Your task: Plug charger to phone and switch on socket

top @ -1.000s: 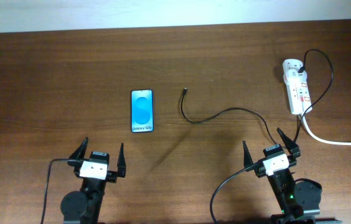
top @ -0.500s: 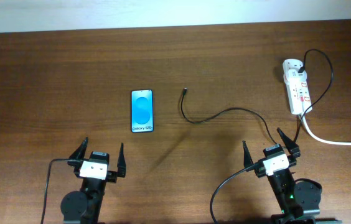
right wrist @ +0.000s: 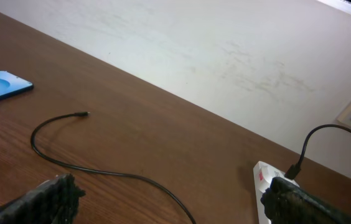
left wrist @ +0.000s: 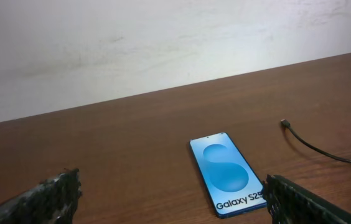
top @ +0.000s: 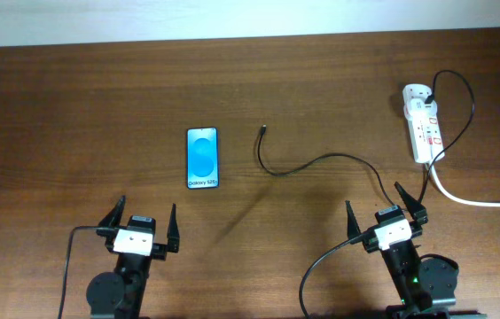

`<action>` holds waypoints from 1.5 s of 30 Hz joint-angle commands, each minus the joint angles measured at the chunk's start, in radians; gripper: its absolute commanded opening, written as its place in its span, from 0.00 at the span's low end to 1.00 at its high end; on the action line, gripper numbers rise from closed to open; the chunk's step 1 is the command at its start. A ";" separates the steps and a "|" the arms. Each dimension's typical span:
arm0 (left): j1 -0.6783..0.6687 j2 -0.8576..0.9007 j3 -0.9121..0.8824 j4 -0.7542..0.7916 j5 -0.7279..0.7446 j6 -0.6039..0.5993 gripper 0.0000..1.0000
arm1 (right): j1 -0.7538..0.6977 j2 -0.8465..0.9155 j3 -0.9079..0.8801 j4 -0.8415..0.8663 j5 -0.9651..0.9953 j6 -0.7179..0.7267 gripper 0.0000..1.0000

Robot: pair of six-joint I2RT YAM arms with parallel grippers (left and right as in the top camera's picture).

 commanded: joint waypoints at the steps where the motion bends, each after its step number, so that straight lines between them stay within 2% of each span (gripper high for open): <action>1: 0.006 -0.010 -0.004 -0.002 0.007 0.009 0.99 | 0.008 0.002 -0.007 -0.001 -0.016 0.008 0.98; 9: 0.006 -0.010 -0.004 0.021 0.004 0.010 0.99 | 0.008 0.002 -0.007 -0.001 -0.016 0.008 0.98; 11: 0.006 -0.010 -0.004 0.039 -0.069 0.010 0.99 | 0.008 0.002 -0.007 -0.002 -0.016 0.008 0.98; 15: 0.006 -0.010 -0.003 0.154 -0.094 0.010 0.99 | 0.008 0.002 -0.007 -0.002 -0.016 0.008 0.98; 18: 0.006 0.025 0.022 0.169 -0.093 0.010 0.99 | 0.008 0.002 -0.007 -0.001 -0.016 0.008 0.98; 21: 0.006 0.126 0.087 0.171 -0.094 0.010 0.99 | 0.008 0.002 -0.007 -0.002 -0.016 0.008 0.98; 24: 0.006 0.288 0.154 0.240 -0.093 0.010 0.99 | 0.008 0.002 -0.007 -0.001 -0.016 0.008 0.99; 27: 0.006 0.531 0.267 0.337 -0.111 0.014 0.99 | 0.008 0.002 -0.007 -0.001 -0.016 0.008 0.98; 30: 0.006 0.698 0.380 0.358 -0.037 0.013 0.99 | 0.008 0.002 -0.007 -0.002 -0.016 0.008 0.98; 32: 0.006 0.812 0.483 0.301 0.053 0.013 0.99 | 0.008 0.002 -0.007 -0.002 -0.016 0.008 0.98; 33: 0.006 0.914 0.605 0.186 0.128 0.009 0.99 | 0.008 0.002 -0.007 -0.002 -0.016 0.008 0.98; 37: 0.006 1.208 0.983 -0.149 0.237 0.005 0.99 | 0.008 0.002 -0.007 -0.002 -0.016 0.008 0.98; 39: 0.006 1.329 1.149 -0.265 0.287 -0.001 0.99 | 0.008 0.002 -0.007 -0.002 -0.016 0.008 0.98; 42: 0.006 1.468 1.334 -0.372 0.299 -0.113 0.99 | 0.008 0.002 -0.007 -0.002 -0.016 0.008 0.98; 45: 0.006 1.566 1.468 -0.444 0.332 -0.127 0.99 | 0.008 0.002 -0.007 -0.002 -0.016 0.008 0.98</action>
